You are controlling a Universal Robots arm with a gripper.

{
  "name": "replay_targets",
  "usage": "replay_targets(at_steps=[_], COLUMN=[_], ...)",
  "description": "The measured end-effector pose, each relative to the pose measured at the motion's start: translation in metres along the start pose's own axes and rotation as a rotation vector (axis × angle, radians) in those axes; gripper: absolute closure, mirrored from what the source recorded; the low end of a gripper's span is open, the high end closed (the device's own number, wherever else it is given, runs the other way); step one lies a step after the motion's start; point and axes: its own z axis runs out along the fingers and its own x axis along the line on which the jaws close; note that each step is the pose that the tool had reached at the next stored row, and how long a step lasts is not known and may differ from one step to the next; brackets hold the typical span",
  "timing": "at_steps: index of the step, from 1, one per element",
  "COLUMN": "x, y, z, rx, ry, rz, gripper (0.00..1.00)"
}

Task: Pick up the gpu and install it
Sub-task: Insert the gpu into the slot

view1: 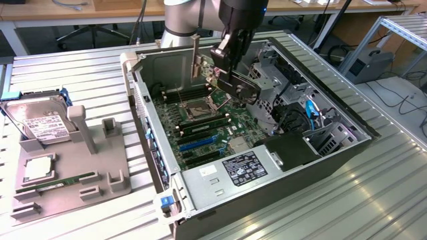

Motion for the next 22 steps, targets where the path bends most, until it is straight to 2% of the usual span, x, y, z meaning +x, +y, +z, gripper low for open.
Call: replay_targets(at_steps=[22], x=[0.0], y=[0.0], z=[0.0004], rx=[-0.0045], ry=[-0.0034], rz=[-0.151], gripper=[0.73])
